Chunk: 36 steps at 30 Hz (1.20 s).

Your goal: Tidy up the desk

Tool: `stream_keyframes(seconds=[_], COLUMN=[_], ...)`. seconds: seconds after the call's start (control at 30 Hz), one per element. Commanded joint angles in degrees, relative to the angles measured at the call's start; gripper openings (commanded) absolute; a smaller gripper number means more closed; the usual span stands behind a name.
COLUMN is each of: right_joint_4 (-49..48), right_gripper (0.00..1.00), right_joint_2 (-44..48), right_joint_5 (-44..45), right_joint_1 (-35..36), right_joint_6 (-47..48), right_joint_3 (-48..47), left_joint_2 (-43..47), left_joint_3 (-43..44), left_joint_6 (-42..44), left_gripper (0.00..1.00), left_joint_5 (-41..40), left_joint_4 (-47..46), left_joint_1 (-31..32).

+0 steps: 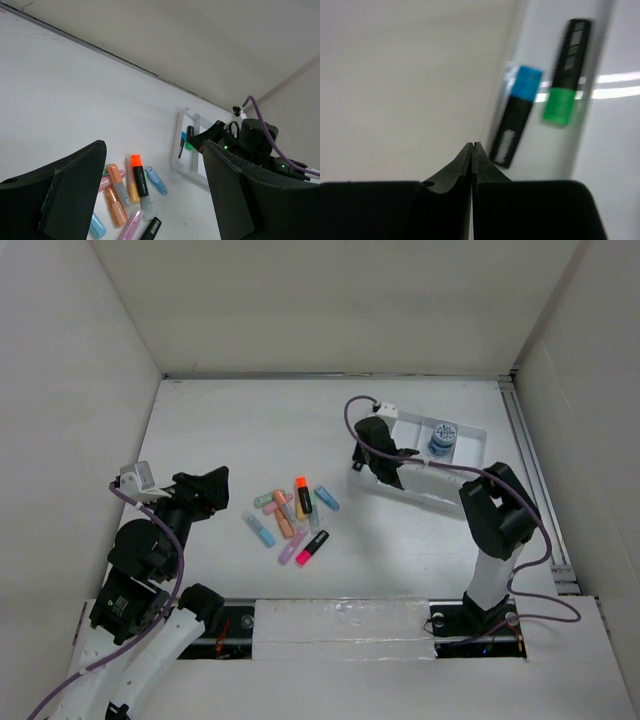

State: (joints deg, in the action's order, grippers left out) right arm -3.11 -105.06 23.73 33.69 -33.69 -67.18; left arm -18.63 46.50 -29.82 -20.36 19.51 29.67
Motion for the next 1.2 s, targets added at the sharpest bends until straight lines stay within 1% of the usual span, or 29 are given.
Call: stream_keyframes(seconds=[0.0,0.03,0.1,0.13,0.17,0.23,0.27,0.47,0.67,0.7,0.8,0.83,0.87,0.93,1.03,1.1,1.17], right_joint_4=[-4.71,-4.79,-4.8,-5.32,-5.84,-6.11,-5.94,-5.06,-3.39,-3.3,-2.86,-2.86,-2.86,-3.12,-2.6,-3.03,-3.56], right_gripper=[0.03,0.02,0.07,0.23,0.33,0.51,0.52,0.52,0.5,0.48,0.36,0.29,0.26,0.23,0.22,0.21,0.21], right_joint_2=[2.31,1.35,0.3,-0.49,-0.94,-1.82,-2.86,-4.9,-7.35,-7.7,-8.5,-8.24,-7.8,-6.75,-2.97,2.37,3.7], right_joint_5=[-2.2,-1.76,-0.09,0.09,-0.6,-1.14,-2.09,-4.39,-3.6,-3.6,-3.69,-3.77,-3.43,-2.9,0.08,-0.08,-0.61], right_joint_1=[9.53,11.46,16.55,17.8,18.77,20.18,20.79,21.33,21.33,21.33,21.33,21.33,21.33,21.33,20.72,17.57,14.49], right_joint_6=[4.24,4.68,5.13,4.95,5.13,4.69,4.6,5.21,5.3,5.13,4.95,4.95,4.87,4.78,4.87,4.34,4.08], right_joint_3=[0.82,0.73,0.64,0.91,1.08,1.0,0.65,-1.72,-3.57,-4.1,-4.54,-4.54,-4.63,-4.54,-4.28,-1.83,0.01], left_joint_2=[-0.7,-0.79,-0.97,-1.05,-1.14,-1.32,-1.58,-1.93,-1.85,-1.93,-1.76,-1.76,-1.76,-1.76,-1.67,-1.49,-1.32], left_joint_3=[-0.1,-0.09,-0.27,-0.18,-0.18,-0.27,-0.18,-0.27,-0.18,-0.18,-0.18,-0.18,-0.18,-0.18,-0.27,-0.18,-0.18], left_joint_6=[0.91,0.91,0.82,0.91,0.91,0.99,1.0,1.08,1.08,1.08,1.08,1.08,1.08,1.08,1.08,1.0,1.0], left_gripper=[0.73,0.73,0.73,0.73,0.73,0.73,0.73,0.73,0.73,0.73,0.73,0.73,0.73,0.73,0.73,0.73,0.73], left_joint_5=[0.23,0.15,0.15,0.32,0.41,0.67,0.67,0.76,0.85,0.85,0.76,0.85,0.85,0.76,0.76,0.76,0.85], left_joint_4=[-2.19,-2.28,-2.37,-2.19,-2.37,-2.46,-2.46,-2.72,-2.63,-2.63,-2.63,-2.63,-2.63,-2.63,-2.55,-2.54,-2.46], left_joint_1=[0.12,0.12,0.12,0.12,0.12,0.12,0.12,0.12,0.12,0.12,0.12,0.12,0.12,0.12,0.12,0.12,0.12])
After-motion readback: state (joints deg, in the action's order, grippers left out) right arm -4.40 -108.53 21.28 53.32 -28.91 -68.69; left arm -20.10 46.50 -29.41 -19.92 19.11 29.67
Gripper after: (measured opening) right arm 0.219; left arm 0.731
